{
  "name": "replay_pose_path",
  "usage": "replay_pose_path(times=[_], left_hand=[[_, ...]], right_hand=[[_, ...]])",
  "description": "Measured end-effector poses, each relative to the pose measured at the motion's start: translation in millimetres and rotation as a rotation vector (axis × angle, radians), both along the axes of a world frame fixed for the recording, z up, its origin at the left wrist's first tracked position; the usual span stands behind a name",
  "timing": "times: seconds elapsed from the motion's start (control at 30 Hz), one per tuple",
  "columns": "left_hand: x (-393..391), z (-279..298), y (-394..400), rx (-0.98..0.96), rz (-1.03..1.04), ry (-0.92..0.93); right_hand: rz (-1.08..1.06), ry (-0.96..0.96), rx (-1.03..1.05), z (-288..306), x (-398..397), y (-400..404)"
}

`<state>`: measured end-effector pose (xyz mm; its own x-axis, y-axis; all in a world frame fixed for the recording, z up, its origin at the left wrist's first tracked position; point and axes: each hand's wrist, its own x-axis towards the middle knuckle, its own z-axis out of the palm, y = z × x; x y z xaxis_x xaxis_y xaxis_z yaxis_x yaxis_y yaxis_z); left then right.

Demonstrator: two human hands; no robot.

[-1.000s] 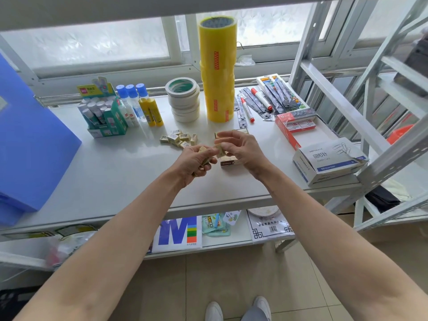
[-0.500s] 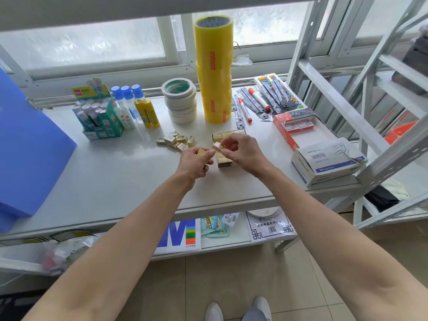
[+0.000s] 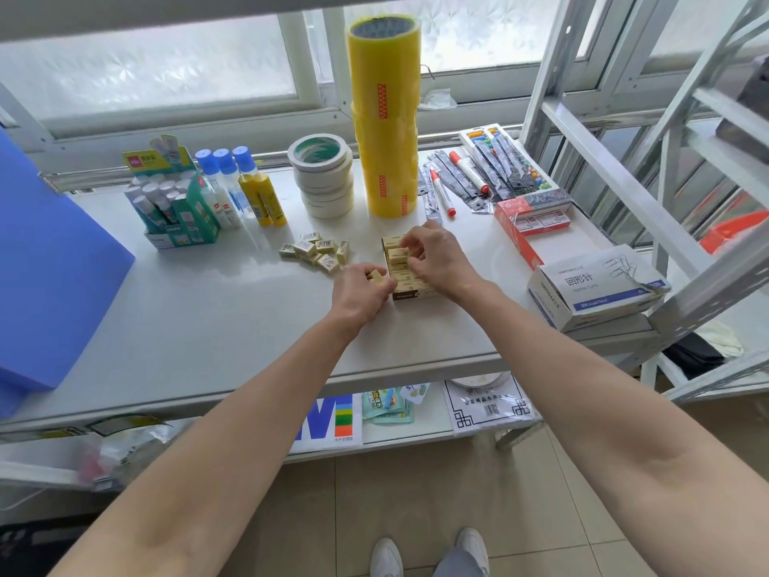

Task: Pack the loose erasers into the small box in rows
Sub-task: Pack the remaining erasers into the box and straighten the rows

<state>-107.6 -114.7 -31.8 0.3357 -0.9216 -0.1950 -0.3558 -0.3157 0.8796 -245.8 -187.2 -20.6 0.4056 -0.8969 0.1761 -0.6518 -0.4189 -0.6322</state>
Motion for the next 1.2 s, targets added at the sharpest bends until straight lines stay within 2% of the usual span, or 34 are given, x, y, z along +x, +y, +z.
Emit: replay_pose_path(times=[0.37, 0.43, 0.5, 0.57, 0.63, 0.73, 0.93, 1.07, 1.2], left_hand=[[0.4, 3.3, 2.9, 0.013, -0.017, -0.023], [1.4, 6.5, 4.6, 0.015, 0.008, 0.032], [4.6, 12.7, 6.9, 0.025, 0.06, 0.252], [10.6, 19.1, 9.2, 0.046, 0.078, 0.566], [16.7, 22.0, 10.9, 0.063, 0.066, 0.809], [20.7, 25.0, 12.8, 0.076, 0.032, 0.983], [14.0, 35.0, 17.9, 0.074, -0.03, 0.899], [10.5, 37.1, 20.1, 0.079, -0.086, 0.69], [9.3, 35.1, 20.4, 0.066, -0.129, 0.64]], right_hand=[[-0.032, -0.023, -0.013, -4.7, 6.8, 0.4], [-0.057, -0.063, -0.015, -3.9, 4.7, 1.2], [-0.105, -0.137, -0.025, -1.8, 2.5, 3.5], [-0.135, -0.205, -0.02, 0.8, 1.3, 7.4], [-0.123, -0.272, 0.052, 3.9, 1.8, 12.2], [-0.008, -0.358, 0.209, 7.9, 6.1, 20.4], [0.221, -0.372, 0.376, 16.7, 12.7, 36.9], [0.194, -0.391, 0.426, 19.5, 11.9, 41.3], [0.177, -0.467, 0.47, 24.4, 11.3, 44.1]])
